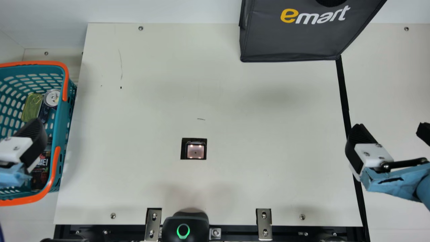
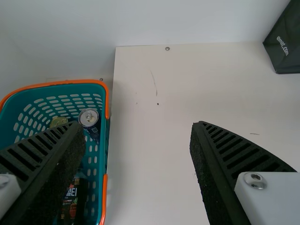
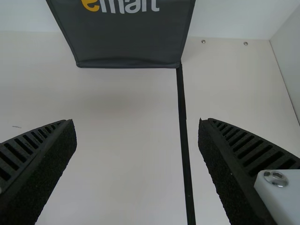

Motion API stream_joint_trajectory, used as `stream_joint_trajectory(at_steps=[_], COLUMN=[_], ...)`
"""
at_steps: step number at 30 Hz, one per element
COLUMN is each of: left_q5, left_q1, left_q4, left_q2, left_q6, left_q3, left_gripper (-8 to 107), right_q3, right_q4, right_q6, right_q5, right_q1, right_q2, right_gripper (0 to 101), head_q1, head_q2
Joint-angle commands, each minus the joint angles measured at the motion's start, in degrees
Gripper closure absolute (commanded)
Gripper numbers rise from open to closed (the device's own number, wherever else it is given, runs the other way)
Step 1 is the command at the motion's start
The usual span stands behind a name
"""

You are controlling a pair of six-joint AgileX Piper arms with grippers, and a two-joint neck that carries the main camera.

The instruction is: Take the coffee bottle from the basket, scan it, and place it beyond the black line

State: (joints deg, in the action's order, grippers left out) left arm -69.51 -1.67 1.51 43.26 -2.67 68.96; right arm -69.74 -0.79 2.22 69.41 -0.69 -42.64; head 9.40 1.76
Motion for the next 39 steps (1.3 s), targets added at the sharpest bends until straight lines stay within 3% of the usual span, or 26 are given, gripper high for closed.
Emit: stream_joint_trajectory(at_steps=[1,15,39], left_q5=[0.00,0.00,0.00], left_q1=[0.00,0.00,0.00], left_q4=[0.00,0.00,0.00], left_q2=[0.00,0.00,0.00], left_q6=[0.00,0.00,0.00], left_q3=[0.00,0.00,0.00], left_gripper=[9,9,9], right_q3=[0.00,0.00,0.00], right_q4=[0.00,0.00,0.00], right_q6=[0.00,0.00,0.00], right_q5=[0.00,0.06,0.06], right_q1=[0.00,0.00,0.00], right_q2=[0.00,0.00,0.00], right_gripper=[10,10,10], head_q1=[-1.48,-1.48,-1.48], head_q2=[-1.52,-20.18,-20.18])
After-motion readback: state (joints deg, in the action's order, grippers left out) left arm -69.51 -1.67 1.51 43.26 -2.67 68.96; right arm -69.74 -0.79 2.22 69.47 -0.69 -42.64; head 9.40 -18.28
